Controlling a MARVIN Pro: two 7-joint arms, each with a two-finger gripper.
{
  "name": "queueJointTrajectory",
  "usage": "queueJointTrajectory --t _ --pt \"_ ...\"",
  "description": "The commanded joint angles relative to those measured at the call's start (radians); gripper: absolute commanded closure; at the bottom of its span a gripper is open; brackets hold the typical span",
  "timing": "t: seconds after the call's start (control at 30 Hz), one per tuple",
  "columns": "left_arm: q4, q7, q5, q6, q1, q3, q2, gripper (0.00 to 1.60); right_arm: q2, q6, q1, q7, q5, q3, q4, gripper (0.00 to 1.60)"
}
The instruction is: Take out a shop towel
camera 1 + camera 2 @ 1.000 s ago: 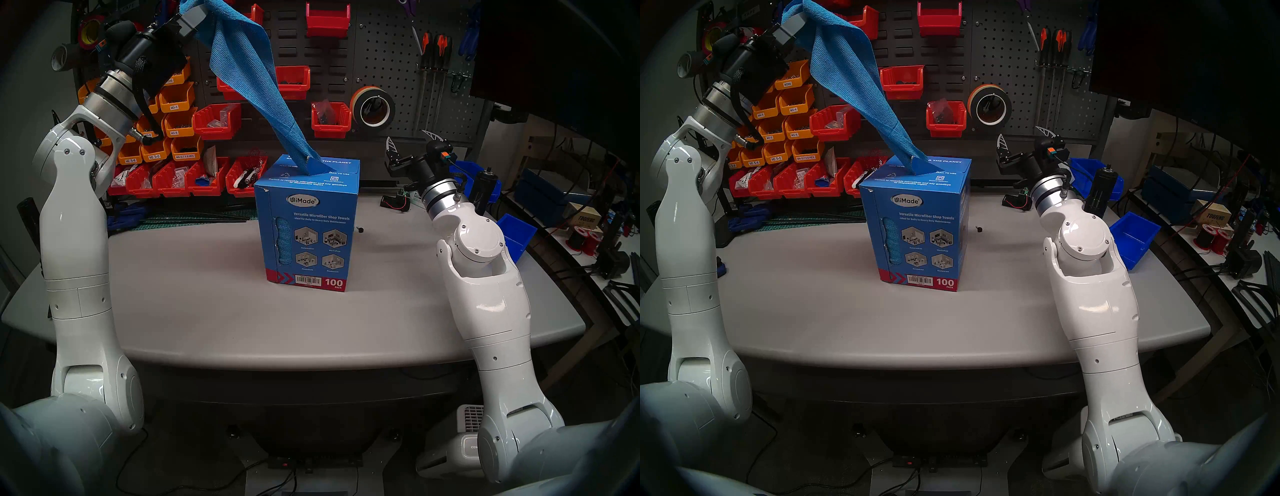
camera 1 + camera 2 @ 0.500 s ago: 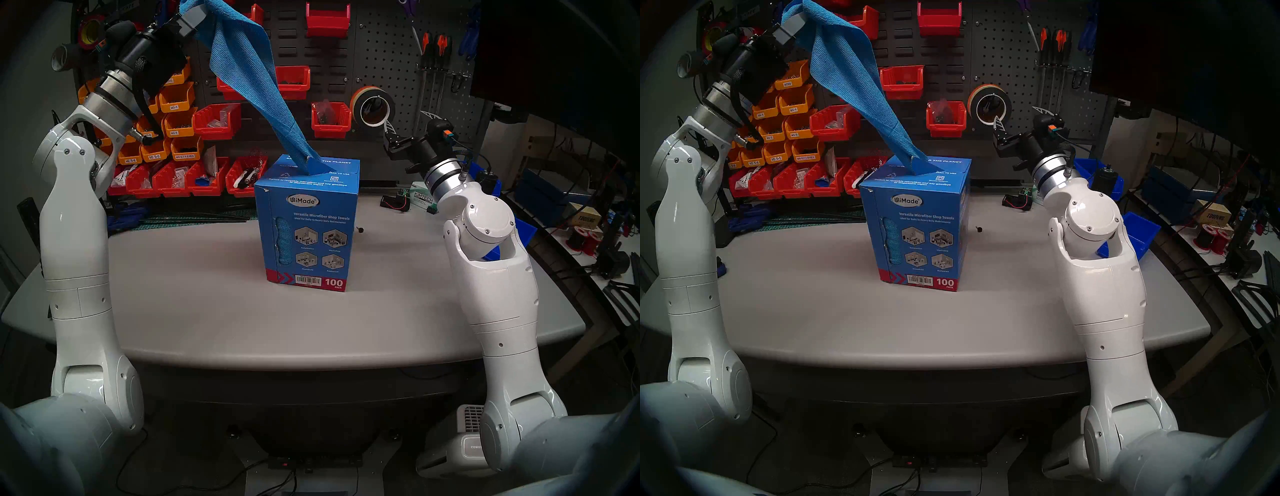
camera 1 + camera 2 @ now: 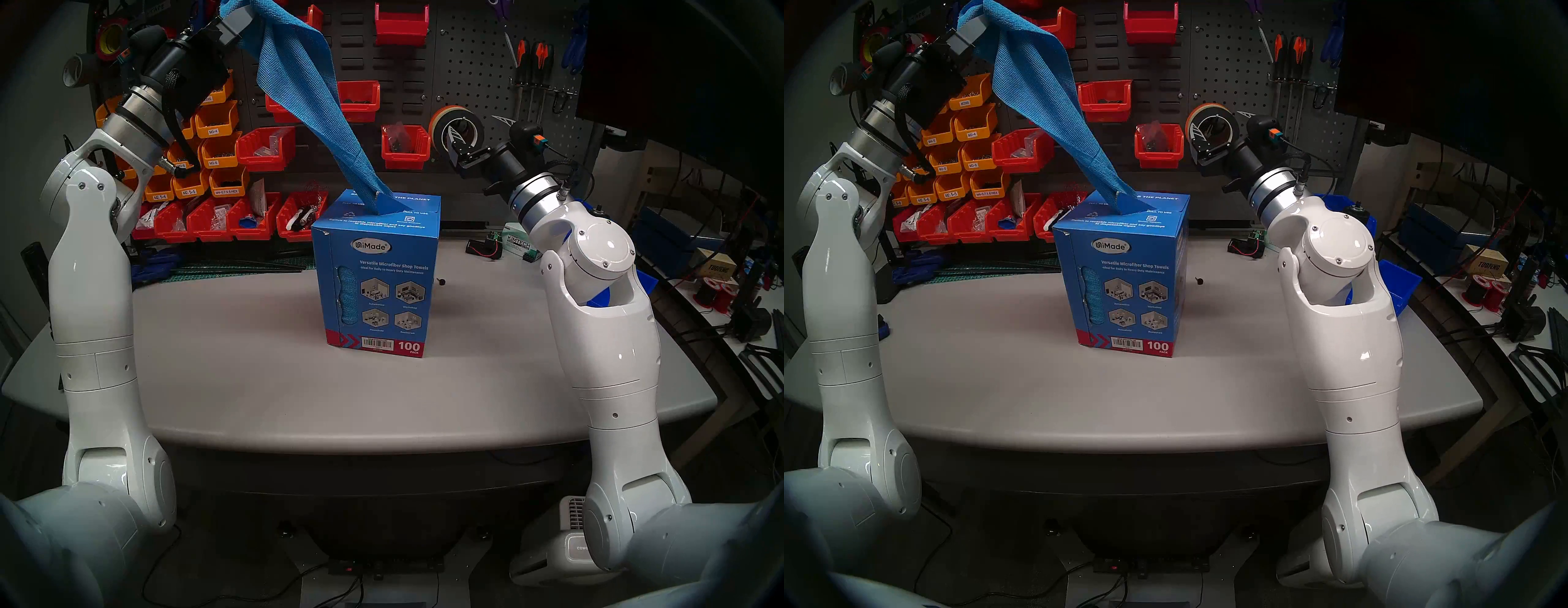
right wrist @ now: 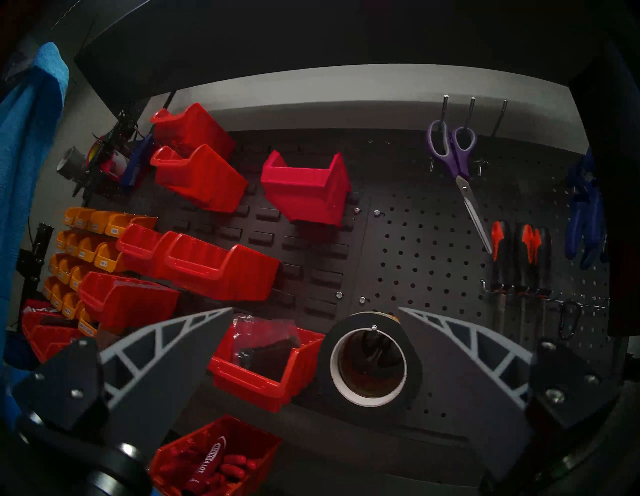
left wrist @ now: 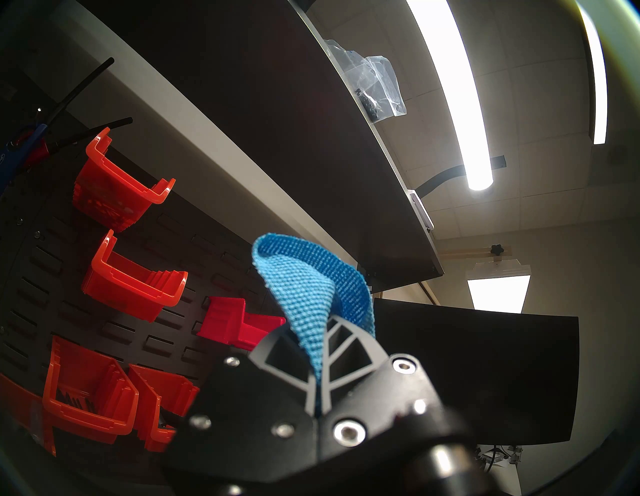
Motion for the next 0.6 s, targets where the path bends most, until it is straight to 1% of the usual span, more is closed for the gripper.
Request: queueJointTrajectory --t 0.0,0.33,0.57 --pt "-0.017 0.002 -0.005 -0.010 -0.031 -0.009 -0.001 1.60 0.006 0.037 0.035 0.026 0.023 0.004 -0.071 0.00" --pt "-0.017 0.003 -0.005 -0.010 -0.031 -0.009 -0.001 1.60 0.017 0.145 0.022 0.071 0.062 0.011 -0.111 0.00" --pt "-0.017 0.003 -0.005 -0.010 -0.031 -0.009 -0.001 1.60 0.011 0.171 0.021 0.086 0.081 0.010 -0.127 0.00"
